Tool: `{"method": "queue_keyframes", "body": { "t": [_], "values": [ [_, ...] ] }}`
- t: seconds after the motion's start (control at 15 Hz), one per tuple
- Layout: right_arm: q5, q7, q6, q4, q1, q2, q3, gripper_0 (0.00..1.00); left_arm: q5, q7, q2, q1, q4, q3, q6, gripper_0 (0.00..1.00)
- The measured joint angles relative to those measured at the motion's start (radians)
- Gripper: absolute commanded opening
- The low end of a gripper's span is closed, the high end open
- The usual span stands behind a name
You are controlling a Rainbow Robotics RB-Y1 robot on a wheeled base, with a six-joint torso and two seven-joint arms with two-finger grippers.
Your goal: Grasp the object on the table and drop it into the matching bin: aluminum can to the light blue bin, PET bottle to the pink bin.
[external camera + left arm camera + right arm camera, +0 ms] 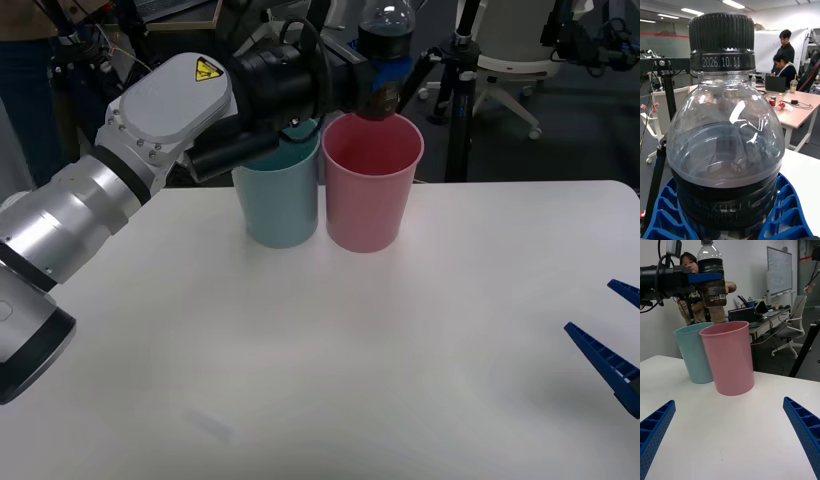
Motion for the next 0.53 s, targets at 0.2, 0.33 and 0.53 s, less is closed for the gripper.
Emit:
{"method": "queue_keyframes", "body": {
  "t": [0.2,0.33,0.53],
  "values": [
    [0.0,0.0,0.0,0.0,0.0,0.0,0.0,1.0,-0.037,0.007,-0.038,0.0,0.027,0.0,0.023,0.05],
    [0.0,0.0,0.0,0.0,0.0,0.0,0.0,1.0,-0.061,0.009,-0.064,0.0,0.052,0.0,0.042,0.05],
    [0.0,0.0,0.0,0.0,0.0,0.0,0.0,1.0,-0.09,0.011,-0.082,0.0,0.071,0.001,0.052,0.05]
  ]
}}
